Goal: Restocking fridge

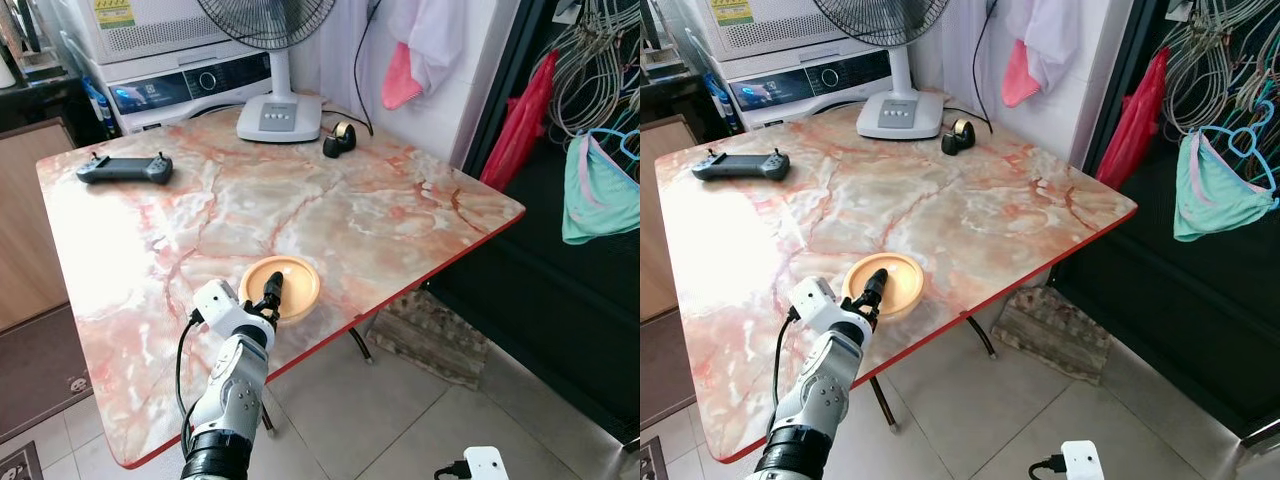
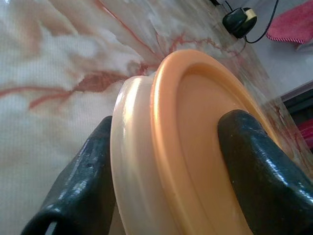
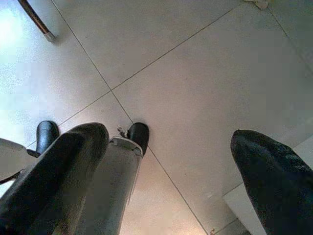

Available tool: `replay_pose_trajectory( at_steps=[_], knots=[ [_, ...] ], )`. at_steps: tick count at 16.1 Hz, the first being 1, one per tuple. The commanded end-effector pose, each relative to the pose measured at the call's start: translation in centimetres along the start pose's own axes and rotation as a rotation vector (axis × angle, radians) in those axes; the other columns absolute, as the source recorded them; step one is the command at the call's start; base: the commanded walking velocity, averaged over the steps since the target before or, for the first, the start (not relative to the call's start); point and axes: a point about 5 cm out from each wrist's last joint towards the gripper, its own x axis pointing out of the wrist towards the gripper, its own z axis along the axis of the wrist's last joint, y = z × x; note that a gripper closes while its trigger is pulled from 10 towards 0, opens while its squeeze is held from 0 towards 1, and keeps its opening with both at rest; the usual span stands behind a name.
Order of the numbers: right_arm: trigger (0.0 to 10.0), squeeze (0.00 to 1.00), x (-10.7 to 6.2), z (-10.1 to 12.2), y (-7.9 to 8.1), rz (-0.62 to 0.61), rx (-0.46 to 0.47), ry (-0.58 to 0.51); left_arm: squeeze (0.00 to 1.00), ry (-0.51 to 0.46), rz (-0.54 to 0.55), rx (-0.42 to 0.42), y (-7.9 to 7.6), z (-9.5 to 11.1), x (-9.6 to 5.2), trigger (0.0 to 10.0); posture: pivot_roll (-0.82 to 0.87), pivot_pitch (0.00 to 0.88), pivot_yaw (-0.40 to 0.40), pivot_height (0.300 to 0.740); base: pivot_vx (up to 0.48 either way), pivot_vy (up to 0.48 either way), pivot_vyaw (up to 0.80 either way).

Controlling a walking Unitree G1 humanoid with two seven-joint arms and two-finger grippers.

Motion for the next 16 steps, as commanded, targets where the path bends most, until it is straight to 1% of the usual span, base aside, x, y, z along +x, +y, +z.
replay_pose_trajectory(
  at_steps=[1, 7, 10, 12, 16],
  knots=[
    [10.0, 0.00, 0.0, -0.1, -0.2, -0.005, -0.006, 0.007, 0.00, 0.047, 0.024, -0.040, -0.2, -1.4, -0.1, 0.0, 0.02, 0.000, -0.038, 0.740, 0.000, 0.000, 0.00],
    [10.0, 0.00, 0.0, -0.1, -0.2, -0.003, -0.008, 0.007, 0.00, 0.009, 0.018, -0.035, -0.2, -0.7, 0.2, 0.0, 0.02, 0.000, -0.040, 0.740, 0.000, 0.000, 0.00],
    [10.0, 0.00, 0.0, 0.0, -0.2, -0.003, -0.009, 0.007, 0.00, -0.026, -0.026, -0.028, -0.7, 0.0, 0.3, 0.0, 0.03, 0.000, -0.041, 0.740, 0.000, 0.000, 0.00],
    [10.0, 0.00, 0.0, 0.0, -0.2, -0.002, -0.010, 0.006, 0.00, -0.048, -0.052, 0.026, -1.1, 0.5, 0.3, 0.0, 0.03, 0.000, -0.041, 0.740, 0.000, 0.000, 0.00],
    [10.0, 0.00, 0.0, -0.2, -0.1, 0.001, -0.012, 0.009, 0.00, -0.086, -0.106, 0.023, -2.0, 1.3, 0.1, 0.0, 0.03, 0.000, -0.032, 0.740, 0.000, 0.000, 0.00]
  ],
)
